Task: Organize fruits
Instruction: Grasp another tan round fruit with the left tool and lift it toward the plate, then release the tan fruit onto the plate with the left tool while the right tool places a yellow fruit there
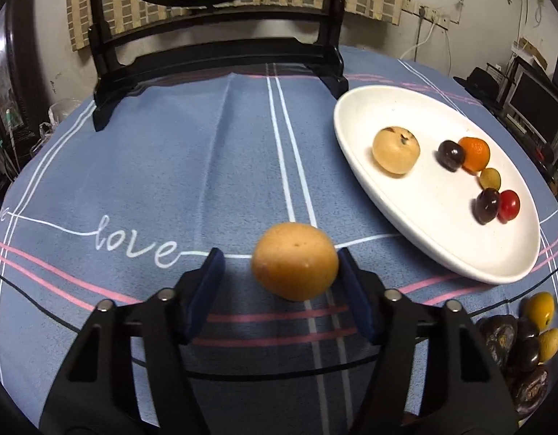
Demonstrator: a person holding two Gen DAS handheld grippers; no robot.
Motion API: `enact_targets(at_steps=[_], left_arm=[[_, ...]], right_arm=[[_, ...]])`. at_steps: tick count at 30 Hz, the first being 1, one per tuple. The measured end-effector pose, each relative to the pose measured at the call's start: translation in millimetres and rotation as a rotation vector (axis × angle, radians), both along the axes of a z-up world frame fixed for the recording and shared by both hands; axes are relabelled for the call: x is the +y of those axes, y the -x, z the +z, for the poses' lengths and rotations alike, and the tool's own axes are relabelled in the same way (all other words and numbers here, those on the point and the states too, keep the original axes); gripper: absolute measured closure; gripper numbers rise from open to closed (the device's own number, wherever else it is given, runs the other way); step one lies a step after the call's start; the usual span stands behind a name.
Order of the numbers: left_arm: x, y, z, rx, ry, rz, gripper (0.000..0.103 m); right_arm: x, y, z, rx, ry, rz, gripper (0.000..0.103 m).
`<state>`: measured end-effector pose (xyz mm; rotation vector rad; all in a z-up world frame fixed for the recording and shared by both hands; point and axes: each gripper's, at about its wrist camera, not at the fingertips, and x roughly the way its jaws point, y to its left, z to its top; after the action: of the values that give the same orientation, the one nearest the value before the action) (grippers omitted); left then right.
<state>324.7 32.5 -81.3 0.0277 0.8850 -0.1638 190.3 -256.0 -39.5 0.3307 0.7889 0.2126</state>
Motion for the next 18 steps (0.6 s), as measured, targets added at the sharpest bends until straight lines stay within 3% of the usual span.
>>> enact_targets(at_steps=[4, 7, 9, 11, 14, 18], left_arm=[[0, -3, -1, 0.006, 0.003, 0.003, 0.041], [-4, 0, 1, -0.007, 0.009, -0.022, 0.056], [-5, 5, 2, -0.01, -0.006, -0.013, 0.056], [-2, 14, 4, -0.004, 0.008, -0.015, 0.056], [7, 35, 10, -0.021, 0.027, 0.004, 0.056], [17, 61, 22, -0.048, 0.081, 0.024, 0.056]], right_arm=[[0, -1, -2, -0.003, 0.007, -0.002, 0.008], [2, -1, -2, -0.013, 0.028, 0.008, 0.008], [4, 0, -1, -0.031, 0.053, 0.012, 0.009], [5, 2, 1, -0.059, 0.1, 0.009, 0.023], [7, -1, -3, -0.046, 0.098, 0.039, 0.034], [21, 1, -6, -0.049, 0.146, 0.092, 0.036]])
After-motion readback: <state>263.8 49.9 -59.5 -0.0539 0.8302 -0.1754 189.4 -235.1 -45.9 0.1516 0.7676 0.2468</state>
